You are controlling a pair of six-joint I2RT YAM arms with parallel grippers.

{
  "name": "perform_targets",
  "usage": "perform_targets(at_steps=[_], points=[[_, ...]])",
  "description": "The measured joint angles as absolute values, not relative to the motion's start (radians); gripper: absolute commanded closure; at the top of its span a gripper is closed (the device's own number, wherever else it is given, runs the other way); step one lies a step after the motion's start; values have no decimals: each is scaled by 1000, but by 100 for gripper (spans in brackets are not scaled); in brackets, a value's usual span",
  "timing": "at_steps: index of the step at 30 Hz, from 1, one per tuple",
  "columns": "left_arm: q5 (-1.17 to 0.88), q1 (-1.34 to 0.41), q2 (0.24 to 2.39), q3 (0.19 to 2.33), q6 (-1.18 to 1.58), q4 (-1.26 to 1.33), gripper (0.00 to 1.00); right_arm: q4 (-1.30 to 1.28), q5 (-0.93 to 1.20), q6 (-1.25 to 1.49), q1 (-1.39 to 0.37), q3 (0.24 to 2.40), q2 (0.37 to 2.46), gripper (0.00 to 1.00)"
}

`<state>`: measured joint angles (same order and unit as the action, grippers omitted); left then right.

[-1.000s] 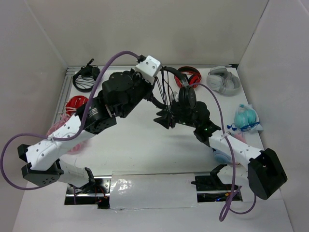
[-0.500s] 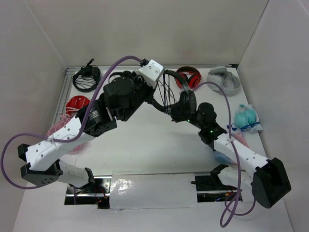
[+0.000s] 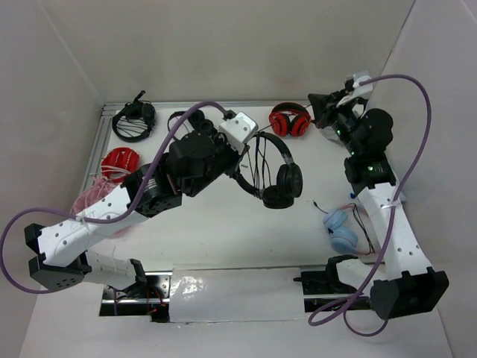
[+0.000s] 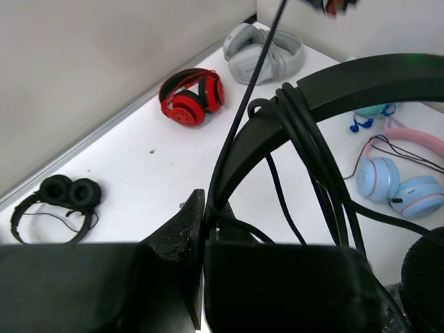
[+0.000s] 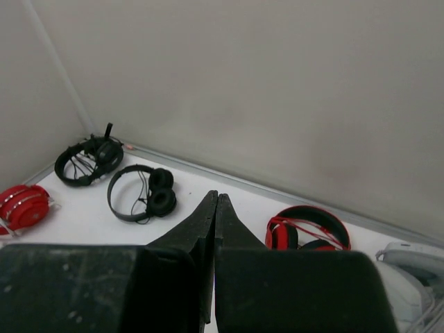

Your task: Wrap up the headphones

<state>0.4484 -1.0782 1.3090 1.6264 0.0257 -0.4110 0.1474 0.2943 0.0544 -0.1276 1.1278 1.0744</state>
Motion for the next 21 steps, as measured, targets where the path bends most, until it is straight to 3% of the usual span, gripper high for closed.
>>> perform_targets(at_steps=[12, 21], points=[[334, -1068, 1307, 1594, 60, -386, 100, -112, 346, 60, -35, 1542, 1302, 100], [314, -1063, 1295, 1581, 60, -403, 100, -44, 514, 84, -26, 1288, 1297, 100]])
